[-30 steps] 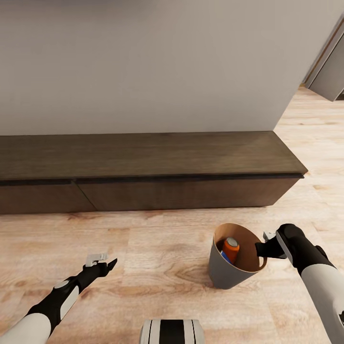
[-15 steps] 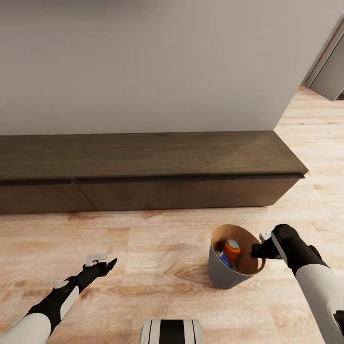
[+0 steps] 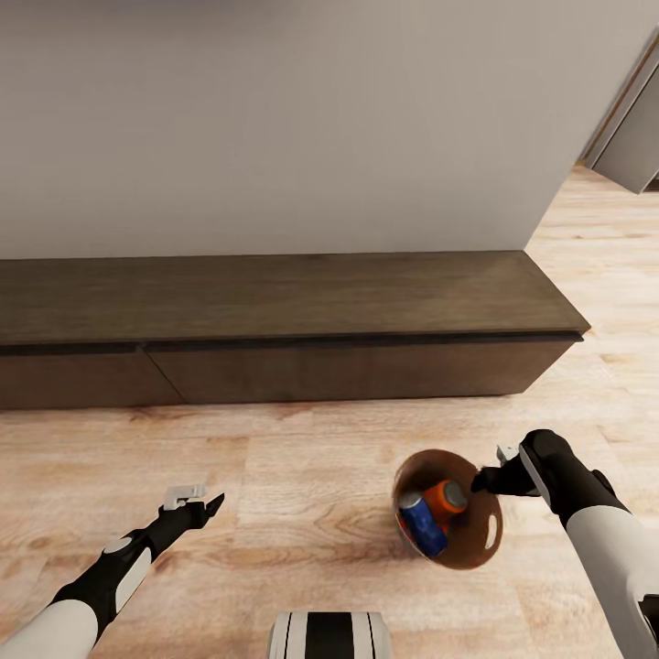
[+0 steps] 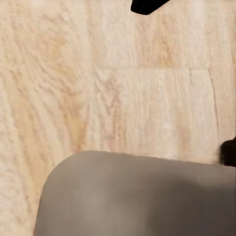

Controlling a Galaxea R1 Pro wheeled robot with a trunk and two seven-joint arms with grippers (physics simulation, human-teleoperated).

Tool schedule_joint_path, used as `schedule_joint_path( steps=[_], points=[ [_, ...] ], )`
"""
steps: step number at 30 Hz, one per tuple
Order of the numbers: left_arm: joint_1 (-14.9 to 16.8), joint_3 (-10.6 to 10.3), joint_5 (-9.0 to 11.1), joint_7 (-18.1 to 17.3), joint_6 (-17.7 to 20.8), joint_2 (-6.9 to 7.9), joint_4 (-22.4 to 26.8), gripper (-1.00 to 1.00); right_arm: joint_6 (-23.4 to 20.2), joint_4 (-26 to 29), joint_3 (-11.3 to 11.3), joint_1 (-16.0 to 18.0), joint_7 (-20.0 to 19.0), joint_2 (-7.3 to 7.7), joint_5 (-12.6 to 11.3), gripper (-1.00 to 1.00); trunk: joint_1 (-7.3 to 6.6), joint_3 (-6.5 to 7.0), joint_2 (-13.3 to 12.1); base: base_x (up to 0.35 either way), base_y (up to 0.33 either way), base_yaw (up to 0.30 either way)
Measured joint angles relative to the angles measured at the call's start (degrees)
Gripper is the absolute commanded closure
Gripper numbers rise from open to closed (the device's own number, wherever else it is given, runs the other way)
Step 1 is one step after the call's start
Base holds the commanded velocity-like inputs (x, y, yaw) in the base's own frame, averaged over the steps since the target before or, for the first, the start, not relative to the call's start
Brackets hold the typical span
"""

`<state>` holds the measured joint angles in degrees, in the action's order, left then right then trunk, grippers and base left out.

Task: Put the three can of soda from the living room inside the tash can in the kitchen.

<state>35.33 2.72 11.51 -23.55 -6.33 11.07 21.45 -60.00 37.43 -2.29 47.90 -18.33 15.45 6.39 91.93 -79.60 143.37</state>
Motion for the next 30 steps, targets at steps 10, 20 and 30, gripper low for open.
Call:
schedule_joint_path(
  steps=[10, 20, 30],
  points=[
    [0.0, 0.0, 0.0, 0.0, 0.0, 0.0, 0.02, -1.0, 0.0, 0.01, 0.04, 0.0, 0.07, -0.06, 0.55, -1.0, 0.0, 0.0, 0.0, 0.0, 0.0, 0.0],
    [0.0, 0.0, 0.0, 0.0, 0.0, 0.0, 0.06, -1.0, 0.0, 0.01, 0.13, -0.07, 0.1, -0.12, 0.86, -1.0, 0.0, 0.0, 0.0, 0.0, 0.0, 0.0],
    [0.0, 0.0, 0.0, -0.01, 0.0, 0.0, 0.08, -1.0, 0.0, 0.01, 0.15, -0.08, 0.05, -0.1, 0.87, -1.0, 0.0, 0.0, 0.0, 0.0, 0.0, 0.0]
  ],
)
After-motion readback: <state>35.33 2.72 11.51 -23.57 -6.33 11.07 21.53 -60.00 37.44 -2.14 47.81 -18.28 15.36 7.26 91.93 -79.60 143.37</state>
